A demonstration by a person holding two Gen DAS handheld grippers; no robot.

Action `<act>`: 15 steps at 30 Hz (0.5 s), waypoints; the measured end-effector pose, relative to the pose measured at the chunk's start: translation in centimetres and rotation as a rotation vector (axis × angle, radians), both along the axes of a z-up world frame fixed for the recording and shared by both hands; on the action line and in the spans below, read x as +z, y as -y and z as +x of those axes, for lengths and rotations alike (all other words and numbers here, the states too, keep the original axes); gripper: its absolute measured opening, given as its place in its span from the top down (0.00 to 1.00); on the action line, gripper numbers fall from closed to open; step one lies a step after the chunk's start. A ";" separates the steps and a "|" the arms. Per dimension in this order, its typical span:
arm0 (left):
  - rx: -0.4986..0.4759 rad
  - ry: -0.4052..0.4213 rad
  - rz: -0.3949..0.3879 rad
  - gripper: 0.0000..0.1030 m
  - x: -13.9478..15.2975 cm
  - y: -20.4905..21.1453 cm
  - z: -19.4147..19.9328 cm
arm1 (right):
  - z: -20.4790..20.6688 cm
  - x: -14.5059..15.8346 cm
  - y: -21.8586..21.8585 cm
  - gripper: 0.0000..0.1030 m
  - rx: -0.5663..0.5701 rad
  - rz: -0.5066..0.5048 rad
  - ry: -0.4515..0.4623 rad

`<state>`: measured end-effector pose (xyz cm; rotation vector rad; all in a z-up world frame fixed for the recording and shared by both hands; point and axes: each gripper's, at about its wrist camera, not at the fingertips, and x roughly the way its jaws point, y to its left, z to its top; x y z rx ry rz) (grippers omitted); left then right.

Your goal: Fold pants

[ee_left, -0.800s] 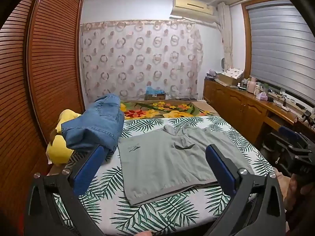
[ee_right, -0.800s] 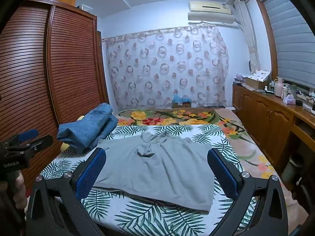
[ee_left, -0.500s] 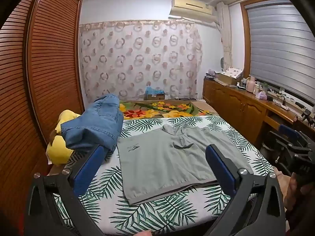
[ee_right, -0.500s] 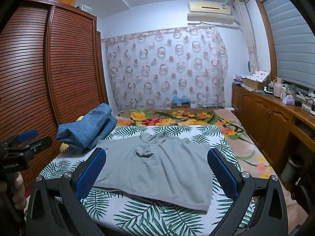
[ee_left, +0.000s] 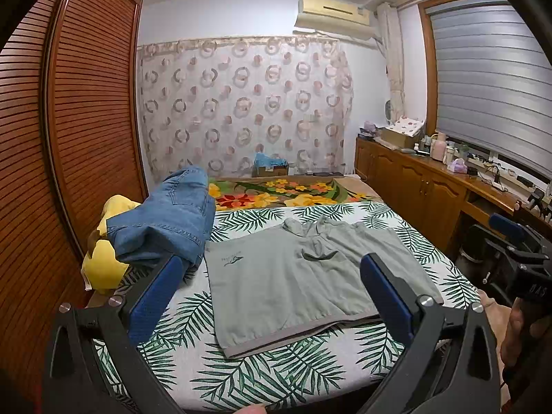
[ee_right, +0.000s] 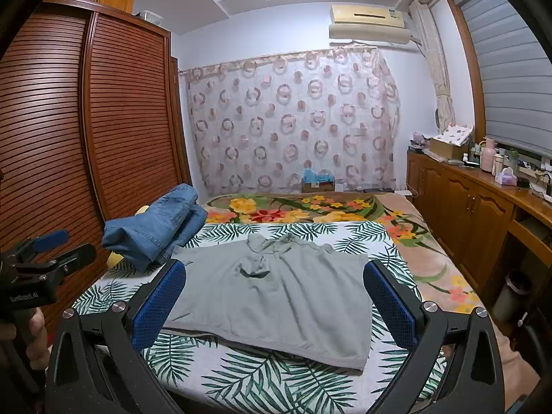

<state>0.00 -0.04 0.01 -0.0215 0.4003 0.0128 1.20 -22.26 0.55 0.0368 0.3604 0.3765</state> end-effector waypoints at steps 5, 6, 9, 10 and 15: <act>0.001 0.000 0.000 0.00 0.0 -0.1 0.0 | 0.0 -0.1 -0.1 0.00 0.001 0.002 0.000; 0.001 0.000 0.003 0.00 0.0 0.0 0.0 | 0.0 -0.1 -0.1 0.00 0.001 0.002 -0.001; 0.001 0.000 0.004 0.00 0.0 0.0 0.0 | 0.0 -0.1 0.0 0.00 0.001 0.004 -0.001; 0.001 -0.001 0.004 0.00 0.0 0.0 0.0 | 0.0 -0.1 0.0 0.00 0.001 0.005 -0.001; 0.002 -0.004 0.002 0.00 0.0 0.7 -0.3 | 0.0 -0.1 -0.1 0.00 0.000 0.003 -0.002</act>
